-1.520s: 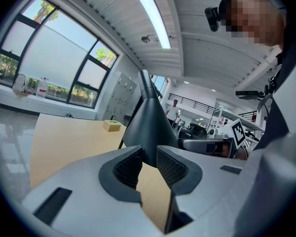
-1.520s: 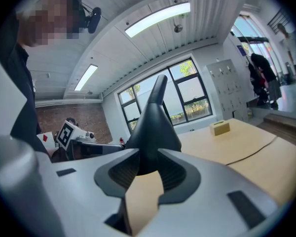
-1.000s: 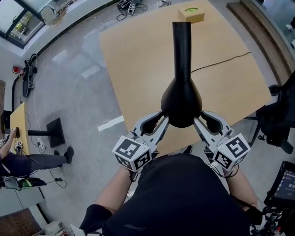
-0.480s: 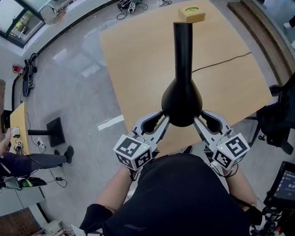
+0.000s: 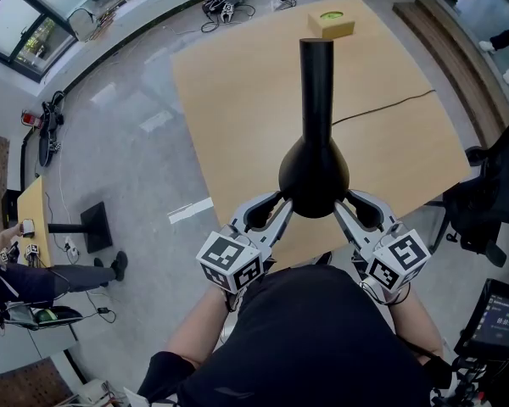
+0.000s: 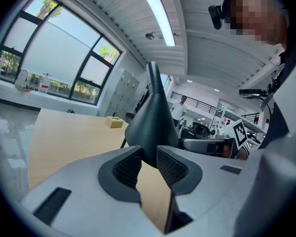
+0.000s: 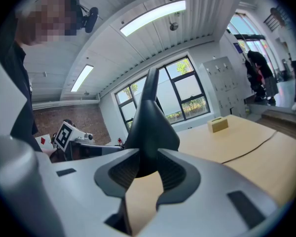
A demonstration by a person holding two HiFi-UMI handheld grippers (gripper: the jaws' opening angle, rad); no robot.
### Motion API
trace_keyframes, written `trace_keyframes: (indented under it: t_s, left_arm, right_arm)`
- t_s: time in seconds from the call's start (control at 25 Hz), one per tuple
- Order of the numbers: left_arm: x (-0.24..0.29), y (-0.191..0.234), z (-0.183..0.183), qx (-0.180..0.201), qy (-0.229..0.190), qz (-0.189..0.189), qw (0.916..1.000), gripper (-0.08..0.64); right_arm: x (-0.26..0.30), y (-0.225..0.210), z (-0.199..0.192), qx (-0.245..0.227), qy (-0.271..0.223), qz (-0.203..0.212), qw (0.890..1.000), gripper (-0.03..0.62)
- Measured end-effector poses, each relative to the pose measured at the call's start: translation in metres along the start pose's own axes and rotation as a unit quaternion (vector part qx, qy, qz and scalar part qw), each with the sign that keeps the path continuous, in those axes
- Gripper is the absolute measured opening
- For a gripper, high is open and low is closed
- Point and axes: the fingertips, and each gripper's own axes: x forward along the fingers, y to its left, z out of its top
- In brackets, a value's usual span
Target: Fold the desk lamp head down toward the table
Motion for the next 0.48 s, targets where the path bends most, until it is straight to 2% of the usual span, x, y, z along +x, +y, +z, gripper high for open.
trace_keyframes:
  t_s: [0.48]
  left_arm:
    - [0.0006, 0.0011, -0.0020, -0.003, 0.004, 0.000, 1.0000, 0.086]
  right_arm:
    - [0.0007, -0.0005, -0.0011, 0.005, 0.002, -0.002, 1.000, 0.115]
